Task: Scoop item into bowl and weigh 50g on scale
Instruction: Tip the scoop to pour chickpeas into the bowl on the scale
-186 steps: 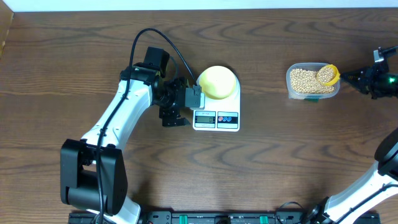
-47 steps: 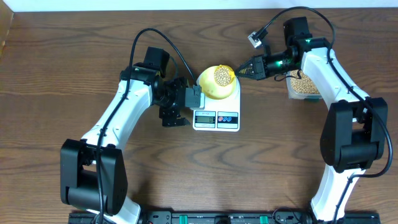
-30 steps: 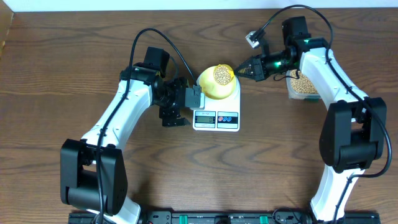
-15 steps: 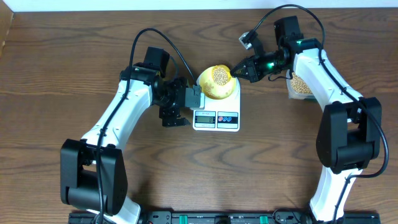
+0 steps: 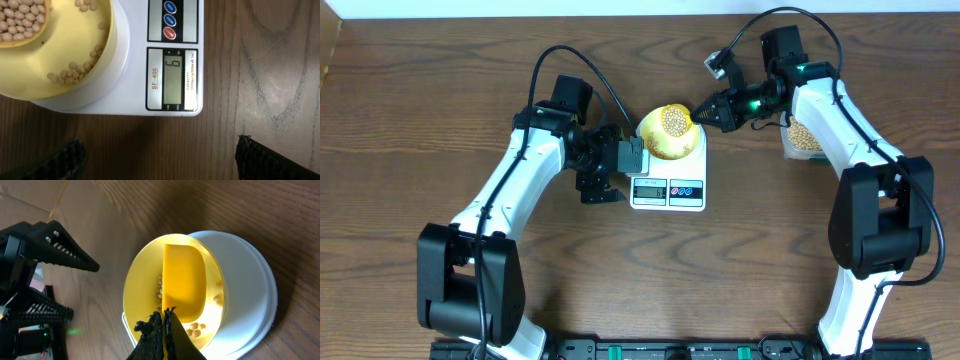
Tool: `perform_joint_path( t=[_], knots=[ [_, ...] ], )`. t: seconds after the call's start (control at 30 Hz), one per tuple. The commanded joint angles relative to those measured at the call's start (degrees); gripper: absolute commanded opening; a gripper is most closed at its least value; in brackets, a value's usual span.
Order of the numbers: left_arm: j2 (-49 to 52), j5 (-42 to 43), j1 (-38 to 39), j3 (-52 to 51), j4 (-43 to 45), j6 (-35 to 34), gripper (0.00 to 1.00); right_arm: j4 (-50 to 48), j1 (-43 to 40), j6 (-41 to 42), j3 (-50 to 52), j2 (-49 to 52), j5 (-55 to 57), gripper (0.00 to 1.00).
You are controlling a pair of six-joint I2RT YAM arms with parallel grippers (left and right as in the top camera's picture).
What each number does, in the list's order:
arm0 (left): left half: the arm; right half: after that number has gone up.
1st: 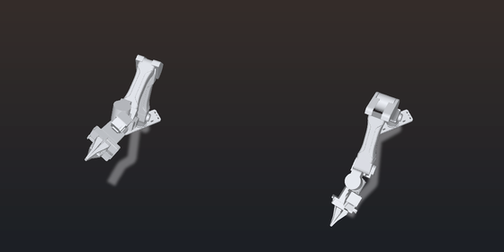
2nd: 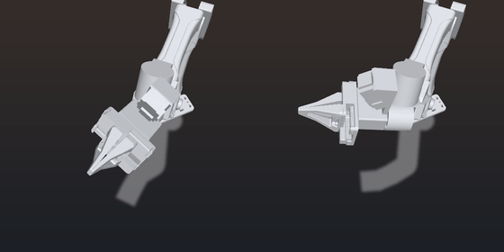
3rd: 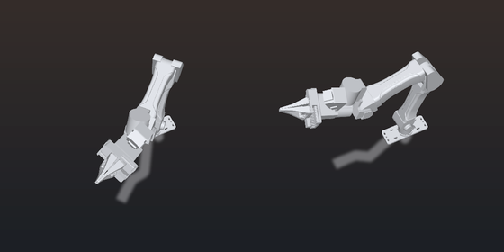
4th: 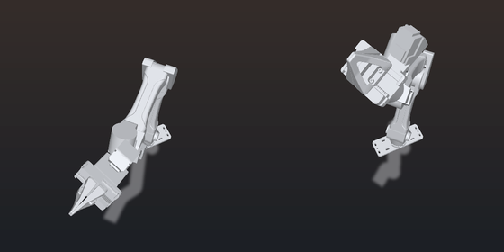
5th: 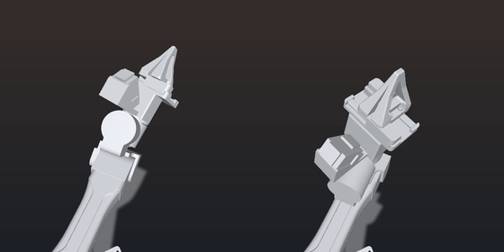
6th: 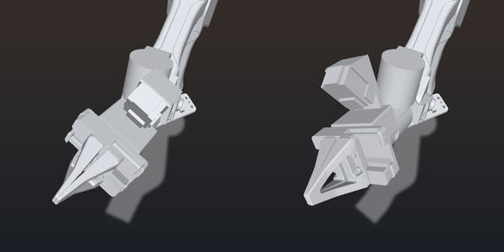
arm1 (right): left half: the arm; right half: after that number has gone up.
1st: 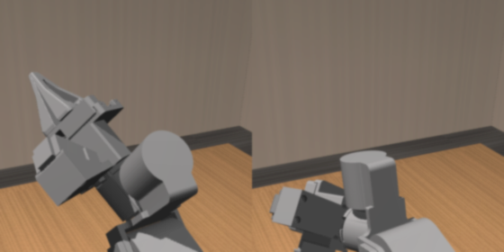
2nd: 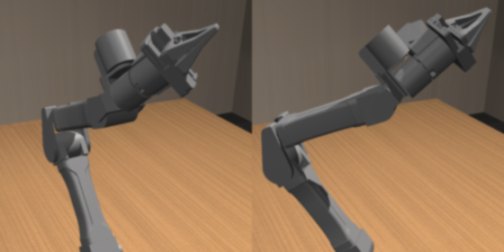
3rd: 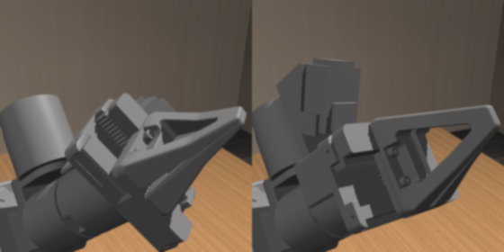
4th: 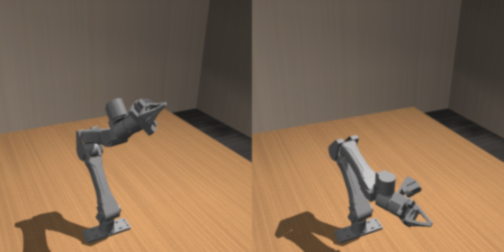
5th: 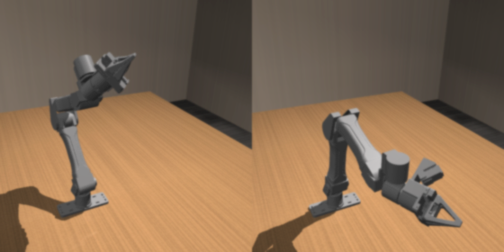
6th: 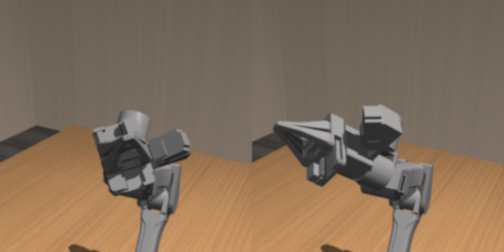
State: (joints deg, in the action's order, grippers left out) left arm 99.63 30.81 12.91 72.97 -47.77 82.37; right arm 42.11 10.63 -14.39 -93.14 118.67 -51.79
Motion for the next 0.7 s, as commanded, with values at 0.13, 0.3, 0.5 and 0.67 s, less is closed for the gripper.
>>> perform_joint_path(
  t=[0.13, 0.3, 0.5, 0.67],
  knots=[
    [0.28, 0.90, 0.09, -0.48, -0.31, 0.42, 0.98, -0.39, 0.28, -1.16, 0.26, 0.50, -0.85, 0.01],
    [0.28, 0.90, 0.09, -0.48, -0.31, 0.42, 0.98, -0.37, 0.28, -1.55, 0.26, 0.50, -0.83, 0.01],
    [0.28, 0.90, 0.09, -0.48, -0.31, 0.42, 0.98, -0.59, 0.28, -1.55, 0.26, 0.50, -0.83, 0.01],
    [0.28, 0.90, 0.09, -0.48, -0.31, 0.42, 0.97, -1.22, 0.28, -1.53, 0.26, 0.50, -0.83, 0.01]
  ],
)
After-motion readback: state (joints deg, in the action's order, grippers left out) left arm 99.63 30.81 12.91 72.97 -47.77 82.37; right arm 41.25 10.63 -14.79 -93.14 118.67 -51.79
